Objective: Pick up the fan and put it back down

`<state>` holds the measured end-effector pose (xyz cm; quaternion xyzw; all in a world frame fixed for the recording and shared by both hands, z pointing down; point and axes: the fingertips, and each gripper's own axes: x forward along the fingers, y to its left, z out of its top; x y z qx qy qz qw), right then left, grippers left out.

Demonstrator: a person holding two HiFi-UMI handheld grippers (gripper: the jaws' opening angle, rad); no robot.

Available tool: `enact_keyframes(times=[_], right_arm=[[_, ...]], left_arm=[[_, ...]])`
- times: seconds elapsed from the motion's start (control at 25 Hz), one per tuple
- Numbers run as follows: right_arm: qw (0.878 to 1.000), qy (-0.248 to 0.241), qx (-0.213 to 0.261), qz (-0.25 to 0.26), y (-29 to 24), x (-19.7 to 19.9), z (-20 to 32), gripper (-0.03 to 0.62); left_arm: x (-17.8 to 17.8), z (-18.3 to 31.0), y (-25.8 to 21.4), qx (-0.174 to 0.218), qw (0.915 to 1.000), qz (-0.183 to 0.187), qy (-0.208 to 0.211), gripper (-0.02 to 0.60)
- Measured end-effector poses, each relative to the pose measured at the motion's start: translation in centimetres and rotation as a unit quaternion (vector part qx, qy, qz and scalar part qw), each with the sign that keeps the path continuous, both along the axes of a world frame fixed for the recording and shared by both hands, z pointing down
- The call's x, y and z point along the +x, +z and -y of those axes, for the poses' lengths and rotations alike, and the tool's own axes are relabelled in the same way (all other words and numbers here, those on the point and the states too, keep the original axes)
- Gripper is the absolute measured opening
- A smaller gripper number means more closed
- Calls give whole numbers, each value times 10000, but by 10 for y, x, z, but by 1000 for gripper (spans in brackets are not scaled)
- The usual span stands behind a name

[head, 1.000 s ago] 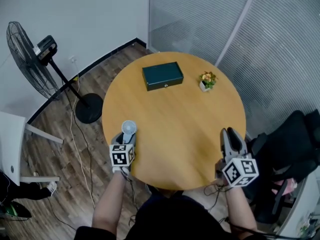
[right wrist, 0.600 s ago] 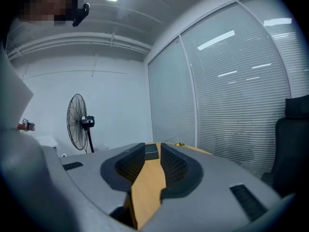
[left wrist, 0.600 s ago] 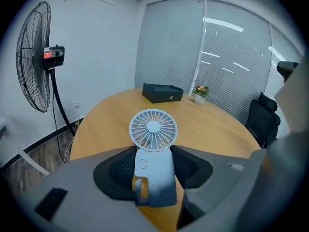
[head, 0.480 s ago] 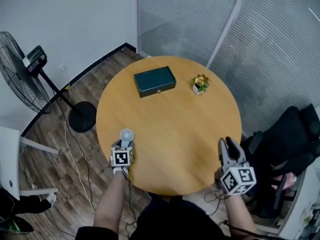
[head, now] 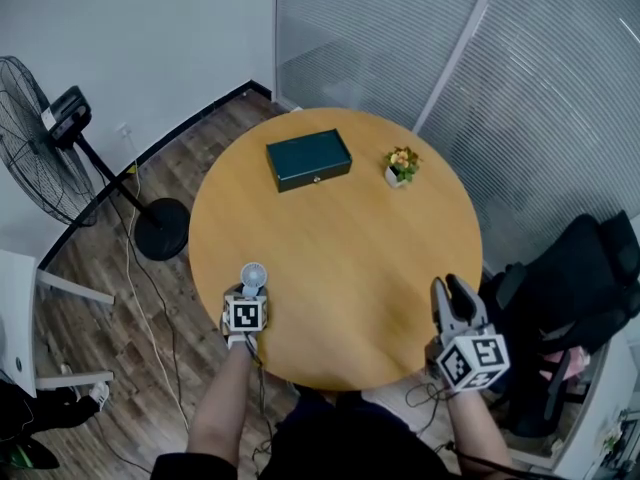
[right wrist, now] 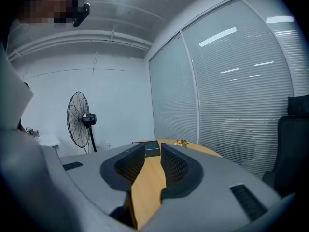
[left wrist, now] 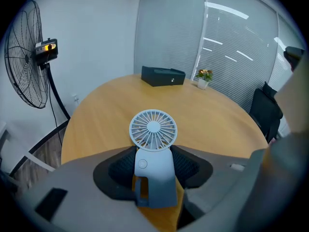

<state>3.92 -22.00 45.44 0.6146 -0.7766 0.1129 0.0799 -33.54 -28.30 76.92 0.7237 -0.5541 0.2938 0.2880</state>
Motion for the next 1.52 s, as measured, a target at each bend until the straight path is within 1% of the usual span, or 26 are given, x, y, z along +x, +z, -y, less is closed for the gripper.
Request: enact_keyframes(times=[0.12, 0.24, 0.36, 0.4, 0.48, 0.6, 0.68, 0.76, 0.88, 0.92, 1.0, 1.16, 1.32, 1.4, 1.48, 1.52], right_arm=[[10000, -49, -11, -53, 3, 0, 1, 109], [9999, -90, -27, -50, 7, 0, 1, 110], [9999, -128, -17, 17, 7, 2, 2, 110], [9999, -134, -7, 38, 7, 4, 3, 110], [9999, -134, 23, 94, 6, 10, 7, 110], [9996, -143, 70, 224, 6, 18, 13, 109], [9993, -182, 120, 291, 3, 22, 17, 109], [9989, -245, 181, 343, -1, 24, 22, 107], [9980, -364, 299, 420, -11, 27, 28, 107], [9976, -400, 349, 448, -15, 28, 31, 106], [9966, -441, 475, 500, -25, 29, 34, 98], [9938, -542, 801, 543, -52, 24, 38, 63], [9893, -737, 1115, 586, -81, 16, 42, 57], [9866, -829, 1272, 599, -97, 13, 41, 55], [9837, -906, 1435, 601, -112, 11, 41, 44], [9823, -938, 1508, 592, -119, 10, 40, 35]], left_arm=[[1, 2, 1, 32, 9998, 162, 75, 215], [5, 1, 2, 35, 9996, 215, 190, 217], [10, -7, 1, 13, 9993, 182, 326, 265], [11, -10, -4, 33, 9991, 209, 359, 270], [10, -18, -14, 67, 9991, 240, 332, 273], [4, -35, -26, -6, 9999, 104, 95, 273], [3, -38, -52, 217, 9998, 8, -30, 273], [3, -38, -87, 561, 9983, -65, -141, 273], [8, -36, -145, 1122, 9930, -238, -297, 272], [12, -36, -167, 1331, 9900, -346, -325, 272], [24, -36, -215, 1787, 9813, -624, -345, 260], [48, -41, -304, 2625, 9591, -1034, -235, 202], [66, -50, -370, 3206, 9354, -1483, -165, 137], [71, -57, -398, 3481, 9240, -1577, -157, 92], [75, -64, -422, 3766, 9126, -1578, -195, 31], [78, -68, -432, 3912, 9070, -1543, -213, 14]])
